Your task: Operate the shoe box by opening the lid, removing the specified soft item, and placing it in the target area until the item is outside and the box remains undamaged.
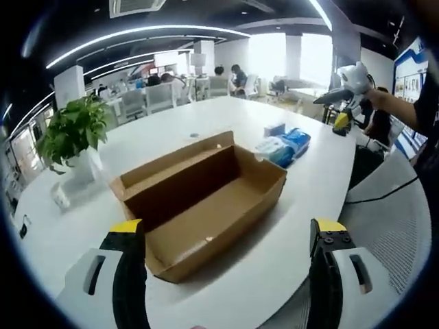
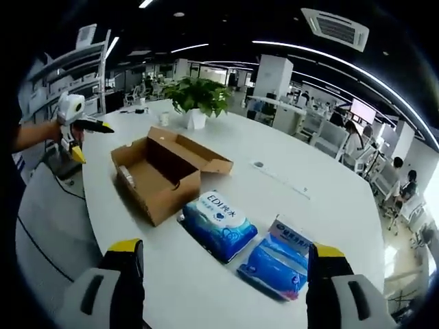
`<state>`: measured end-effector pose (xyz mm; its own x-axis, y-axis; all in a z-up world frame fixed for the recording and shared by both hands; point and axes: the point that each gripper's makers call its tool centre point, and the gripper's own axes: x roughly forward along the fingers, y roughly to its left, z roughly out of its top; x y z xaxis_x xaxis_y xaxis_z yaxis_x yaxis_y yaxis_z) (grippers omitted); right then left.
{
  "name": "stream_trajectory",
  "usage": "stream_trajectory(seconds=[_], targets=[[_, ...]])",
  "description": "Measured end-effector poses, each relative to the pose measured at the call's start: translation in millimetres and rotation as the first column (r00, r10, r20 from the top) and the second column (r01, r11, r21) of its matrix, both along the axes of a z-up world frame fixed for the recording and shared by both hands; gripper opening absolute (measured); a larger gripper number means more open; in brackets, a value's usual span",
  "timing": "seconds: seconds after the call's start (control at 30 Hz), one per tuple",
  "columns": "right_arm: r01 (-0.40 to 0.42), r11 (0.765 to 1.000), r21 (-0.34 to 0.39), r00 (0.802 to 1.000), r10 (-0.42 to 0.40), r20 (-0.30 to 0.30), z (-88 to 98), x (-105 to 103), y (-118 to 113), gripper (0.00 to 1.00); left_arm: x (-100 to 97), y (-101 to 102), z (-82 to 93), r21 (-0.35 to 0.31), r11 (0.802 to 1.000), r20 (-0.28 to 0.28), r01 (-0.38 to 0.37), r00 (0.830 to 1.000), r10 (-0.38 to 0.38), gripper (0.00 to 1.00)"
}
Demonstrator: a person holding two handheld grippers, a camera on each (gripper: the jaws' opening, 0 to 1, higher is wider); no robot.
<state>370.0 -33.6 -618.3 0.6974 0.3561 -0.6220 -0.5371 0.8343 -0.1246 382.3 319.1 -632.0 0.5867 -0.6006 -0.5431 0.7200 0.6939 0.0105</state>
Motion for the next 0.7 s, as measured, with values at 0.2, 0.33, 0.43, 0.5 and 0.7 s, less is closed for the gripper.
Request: stream_trajectory(seconds=[0.2, 0.33, 0.43, 0.5, 0.7], targets=[[0.022, 1.0, 0.005, 1.0, -0.022, 0.011, -2.5, -15.5, 7.8, 0.99, 7.9, 2.2, -1.3, 0.025, 0.999, -0.008, 0.019, 1.0, -0.019, 0.99], [0.033, 0.999, 0.01, 0.999, -0.033, 0.017, -3.7, -22.4, 9.2, 0.99, 14.4, 3.5, 0.2, 0.038, 0.999, -0.01, 0.033, 0.999, -0.033, 0.99], [0.038, 0.999, -0.006, 0.999, -0.037, 0.016, -4.7, -28.4, 9.2, 0.99, 21.5, 5.0, 2.7, 0.055, 0.998, -0.006, 0.044, 0.999, -0.043, 0.99], [0.039, 0.999, -0.012, 0.999, -0.039, 0.013, -5.2, -31.4, 8.4, 0.99, 24.8, 5.6, 3.6, 0.066, 0.997, -0.003, 0.05, 0.999, -0.05, 0.99], [0.051, 0.999, -0.01, 0.999, -0.051, 0.013, -6.3, -41.3, 10.3, 0.99, 35.5, 6.5, 7.5, 0.101, 0.991, -0.012, 0.092, 0.996, -0.091, 0.98]])
